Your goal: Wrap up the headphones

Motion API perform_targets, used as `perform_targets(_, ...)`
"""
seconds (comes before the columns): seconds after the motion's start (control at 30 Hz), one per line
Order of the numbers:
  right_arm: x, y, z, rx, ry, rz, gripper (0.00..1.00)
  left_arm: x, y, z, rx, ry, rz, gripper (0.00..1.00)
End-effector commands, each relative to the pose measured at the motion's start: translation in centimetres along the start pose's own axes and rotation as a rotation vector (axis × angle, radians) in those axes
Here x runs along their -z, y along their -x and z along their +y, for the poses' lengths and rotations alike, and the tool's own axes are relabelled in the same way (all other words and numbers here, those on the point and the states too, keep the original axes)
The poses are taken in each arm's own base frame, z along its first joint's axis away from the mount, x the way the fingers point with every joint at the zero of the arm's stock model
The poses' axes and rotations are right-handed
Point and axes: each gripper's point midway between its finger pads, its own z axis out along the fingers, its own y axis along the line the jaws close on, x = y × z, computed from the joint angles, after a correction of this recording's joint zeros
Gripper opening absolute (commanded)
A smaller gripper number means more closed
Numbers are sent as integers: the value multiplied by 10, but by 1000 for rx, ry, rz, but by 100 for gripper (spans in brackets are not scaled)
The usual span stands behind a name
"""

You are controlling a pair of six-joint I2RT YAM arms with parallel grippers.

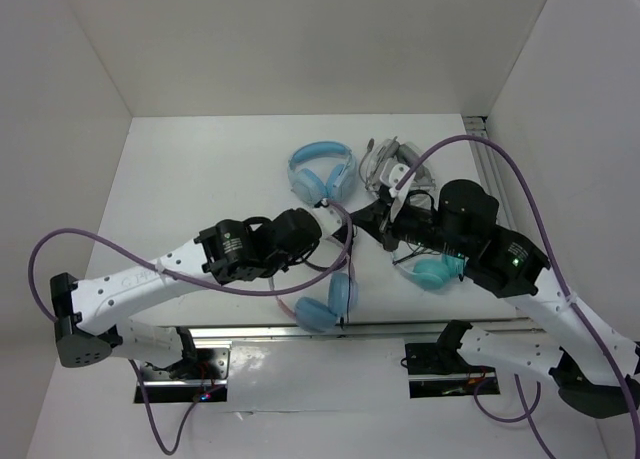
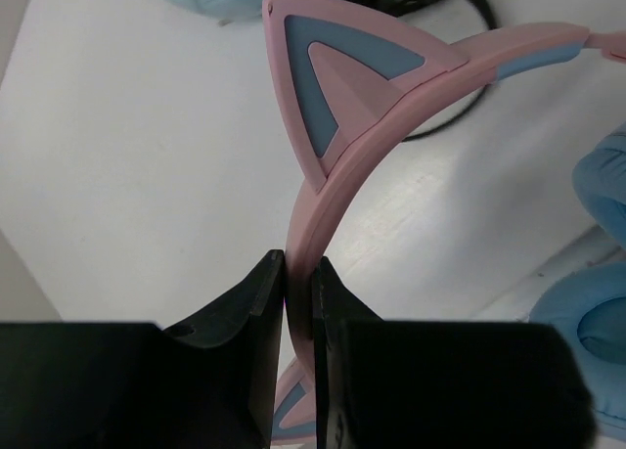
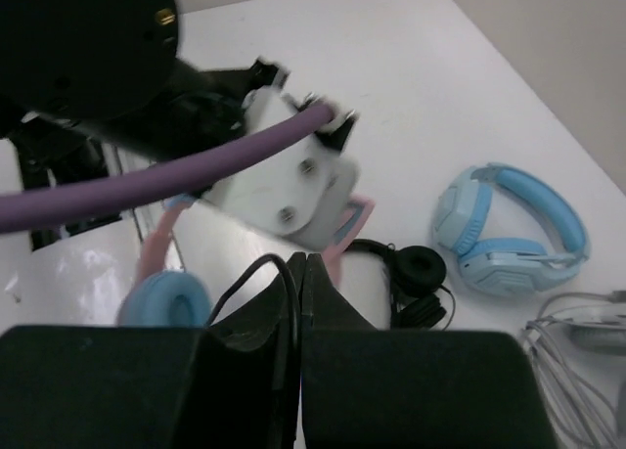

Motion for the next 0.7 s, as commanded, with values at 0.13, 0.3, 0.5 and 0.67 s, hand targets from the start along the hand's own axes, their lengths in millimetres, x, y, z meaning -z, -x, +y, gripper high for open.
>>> perform_targets(0.13,-1,14,-32,20,-183,-79,0,36,29,-46,24,-321,-199,0)
perform_targets(0.3,-12,7,-45,-4,-243,-53,0,40,29,-57,18,-392,-203,0)
perform_targets(0.5,-16,-8,-77,-65,-440,-43,0,66,41,-62,30,-491,-299,0)
perform_targets(0.67,-17,-22,-95,-128,-566,-30,0,91,54,-53,53,-521,-385,0)
